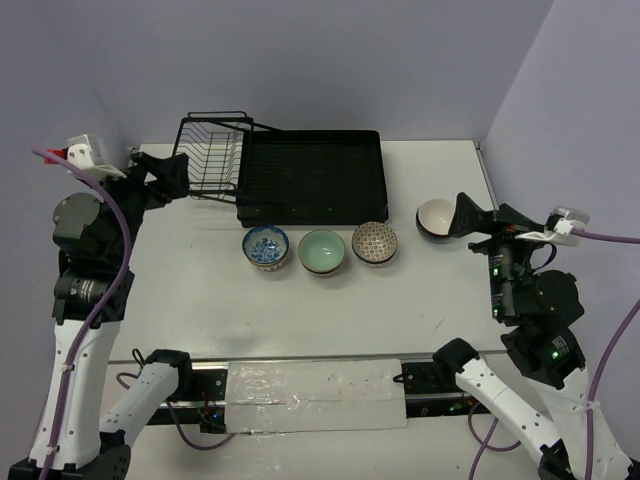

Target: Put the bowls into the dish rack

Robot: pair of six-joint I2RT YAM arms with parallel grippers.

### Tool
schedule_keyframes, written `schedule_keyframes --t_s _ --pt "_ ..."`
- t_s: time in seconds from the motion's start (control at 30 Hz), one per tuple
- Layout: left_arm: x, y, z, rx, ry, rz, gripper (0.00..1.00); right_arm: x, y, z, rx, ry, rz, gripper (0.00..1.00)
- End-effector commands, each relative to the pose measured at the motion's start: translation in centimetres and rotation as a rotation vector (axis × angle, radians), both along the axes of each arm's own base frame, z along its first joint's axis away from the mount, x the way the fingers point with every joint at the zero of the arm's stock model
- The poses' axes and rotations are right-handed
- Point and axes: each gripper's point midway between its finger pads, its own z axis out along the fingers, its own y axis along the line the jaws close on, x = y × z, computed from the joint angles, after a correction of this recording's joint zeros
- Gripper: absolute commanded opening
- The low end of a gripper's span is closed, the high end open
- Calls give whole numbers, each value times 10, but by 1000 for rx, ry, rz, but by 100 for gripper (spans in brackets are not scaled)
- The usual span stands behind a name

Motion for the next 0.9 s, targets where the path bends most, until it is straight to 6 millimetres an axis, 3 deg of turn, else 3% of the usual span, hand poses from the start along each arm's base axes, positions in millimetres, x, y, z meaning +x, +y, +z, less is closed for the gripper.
schedule_keyframes --t_s 0.0,0.17,0.27,0.43,0.47,0.5,0.57,0.73,0.8,0.83,0.87 --pt "9 -14 -8 -26 25 -64 99 13 10 -16 38 54 11 100" --pt "22 -28 -27 -37 81 -129 99 31 33 -45 104 165 60 100" --pt "31 -33 -46 -48 122 -152 99 50 52 -74 146 284 78 100" --pt "37 -40 -71 -47 174 -176 99 72 38 -108 196 410 -100 100" --pt "38 -41 -77 -43 186 -180 99 80 40 -124 197 474 -122 100" --pt "39 -42 -80 -39 193 -185 99 87 28 -128 221 496 -163 100" --pt "39 -44 -88 -27 207 -190 99 101 19 -156 259 599 -210 100" --pt "35 -49 -97 17 199 -201 99 127 -45 -220 396 764 -456 100" --pt "33 -54 -100 32 196 -213 99 136 -57 -232 425 797 -503 100" --pt "31 -54 -103 50 199 -212 99 142 -71 -251 446 847 -552 100" --pt "30 -55 -105 59 198 -215 99 150 -74 -252 459 857 -551 99"
